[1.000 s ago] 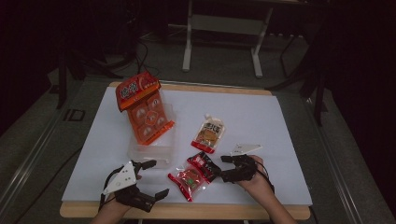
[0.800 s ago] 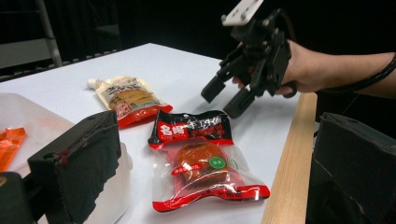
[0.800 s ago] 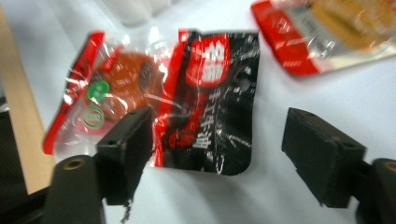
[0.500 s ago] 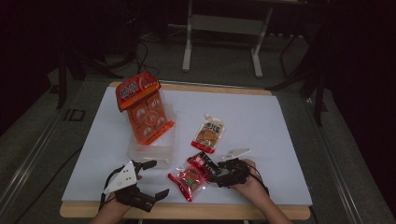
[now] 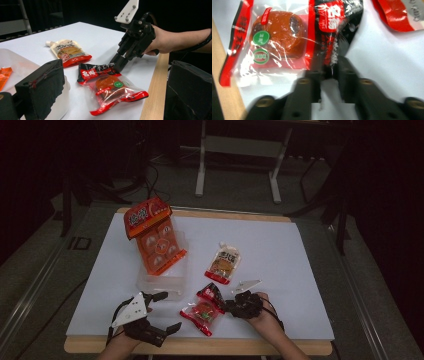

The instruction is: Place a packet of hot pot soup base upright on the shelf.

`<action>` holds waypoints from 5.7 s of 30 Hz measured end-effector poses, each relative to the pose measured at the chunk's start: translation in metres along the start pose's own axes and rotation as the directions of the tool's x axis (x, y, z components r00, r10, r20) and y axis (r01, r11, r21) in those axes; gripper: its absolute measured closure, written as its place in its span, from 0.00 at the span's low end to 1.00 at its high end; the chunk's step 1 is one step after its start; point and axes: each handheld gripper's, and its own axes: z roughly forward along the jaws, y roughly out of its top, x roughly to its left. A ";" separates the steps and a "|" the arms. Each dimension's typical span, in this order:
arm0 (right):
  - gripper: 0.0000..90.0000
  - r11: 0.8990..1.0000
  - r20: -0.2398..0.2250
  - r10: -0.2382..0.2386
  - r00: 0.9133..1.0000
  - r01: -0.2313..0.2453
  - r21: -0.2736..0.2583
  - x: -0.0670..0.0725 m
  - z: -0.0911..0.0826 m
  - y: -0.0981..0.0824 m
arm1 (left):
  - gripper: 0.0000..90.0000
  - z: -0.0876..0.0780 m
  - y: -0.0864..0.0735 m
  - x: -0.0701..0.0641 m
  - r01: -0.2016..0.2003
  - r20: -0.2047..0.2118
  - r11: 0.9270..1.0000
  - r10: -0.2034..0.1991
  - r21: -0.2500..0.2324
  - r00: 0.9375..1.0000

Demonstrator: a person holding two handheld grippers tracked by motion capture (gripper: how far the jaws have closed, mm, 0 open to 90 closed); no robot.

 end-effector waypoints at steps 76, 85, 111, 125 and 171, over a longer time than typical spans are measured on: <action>1.00 0.927 0.102 -0.255 0.962 0.273 -0.258 0.051 -0.098 0.022 | 0.37 0.071 0.065 0.025 0.054 0.110 0.994 -0.065 0.097 0.992; 1.00 0.925 0.096 -0.264 0.960 0.280 -0.258 0.054 -0.095 0.023 | 0.61 0.075 0.063 0.031 0.053 0.175 0.991 -0.074 0.119 0.982; 0.97 0.922 0.109 -0.225 0.968 0.248 -0.297 0.045 -0.100 0.023 | 0.98 0.063 0.077 0.023 0.021 0.148 0.994 -0.037 0.106 0.988; 0.90 0.915 0.146 -0.178 0.973 0.219 -0.340 0.037 -0.108 0.020 | 0.98 0.053 0.088 0.023 0.015 0.166 0.998 -0.026 0.067 0.986; 0.16 0.894 0.045 -0.048 0.998 0.063 -0.444 0.011 -0.114 0.004 | 0.98 -0.036 0.082 0.089 -0.076 -0.044 0.988 0.071 -0.137 0.997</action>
